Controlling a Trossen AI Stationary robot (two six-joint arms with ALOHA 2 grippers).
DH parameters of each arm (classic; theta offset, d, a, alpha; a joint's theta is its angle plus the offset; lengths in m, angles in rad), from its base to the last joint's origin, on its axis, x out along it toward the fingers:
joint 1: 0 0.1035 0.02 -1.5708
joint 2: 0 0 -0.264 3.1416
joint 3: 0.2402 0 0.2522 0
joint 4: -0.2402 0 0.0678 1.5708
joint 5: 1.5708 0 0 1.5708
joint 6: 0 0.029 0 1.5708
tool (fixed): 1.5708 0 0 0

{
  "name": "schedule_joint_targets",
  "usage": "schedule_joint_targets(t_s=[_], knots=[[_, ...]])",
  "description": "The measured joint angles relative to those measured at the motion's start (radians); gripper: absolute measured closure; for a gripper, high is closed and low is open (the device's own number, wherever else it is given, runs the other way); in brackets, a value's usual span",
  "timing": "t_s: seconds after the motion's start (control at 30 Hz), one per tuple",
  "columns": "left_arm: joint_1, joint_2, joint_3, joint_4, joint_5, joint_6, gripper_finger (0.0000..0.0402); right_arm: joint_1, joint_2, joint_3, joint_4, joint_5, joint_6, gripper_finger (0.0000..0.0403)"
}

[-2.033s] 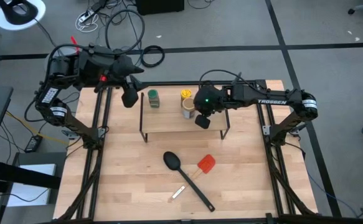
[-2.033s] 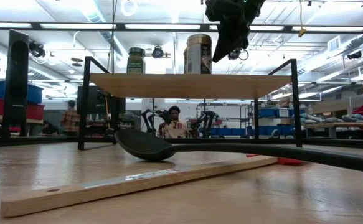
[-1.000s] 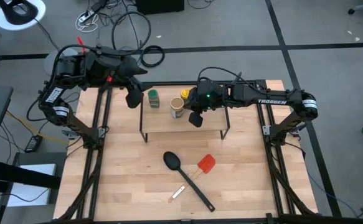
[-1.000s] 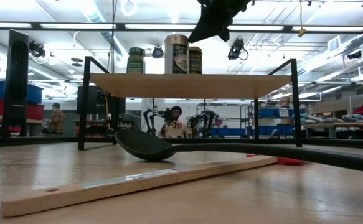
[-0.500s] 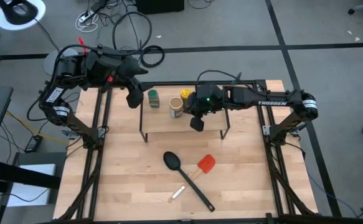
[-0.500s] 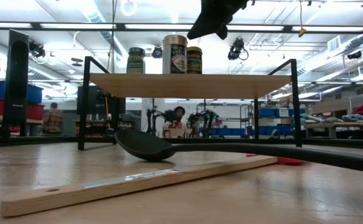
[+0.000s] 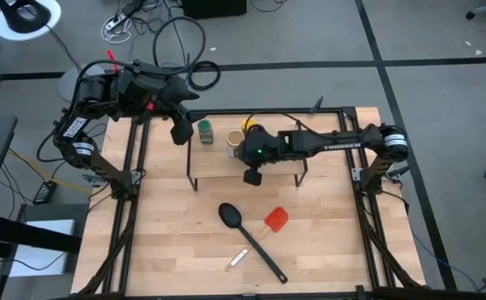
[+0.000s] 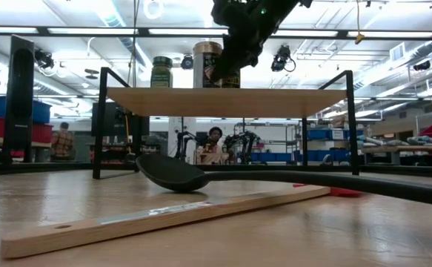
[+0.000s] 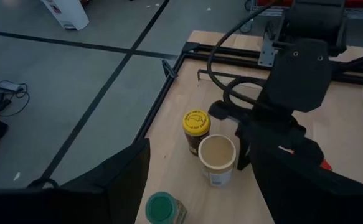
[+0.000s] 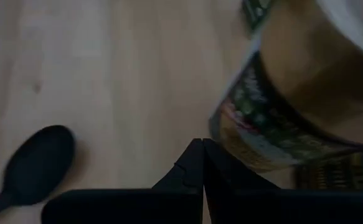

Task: Shelf spices
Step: Adjust the seasoning bottles on the shelf

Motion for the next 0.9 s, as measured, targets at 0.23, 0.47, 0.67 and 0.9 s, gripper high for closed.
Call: schedule_joint_targets(t_s=[0.23,0.47,0.67,0.9], knots=[[0.000,0.000,0.000,-0.011,0.000,0.019,0.0122,0.012,0.002,0.000,0.023,0.122,-0.001,0.0403],[0.000,0.000,0.000,-0.006,-0.010,0.042,0.0122,0.012,0.002,0.000,0.039,0.183,-0.002,0.0403],[0.000,0.000,0.000,-0.006,-0.012,0.045,0.0122,0.012,0.002,0.000,0.089,0.203,-0.011,0.0403],[0.000,0.000,0.000,-0.006,-0.012,0.045,0.0122,0.012,0.002,0.000,0.132,0.256,-0.012,0.0403]])
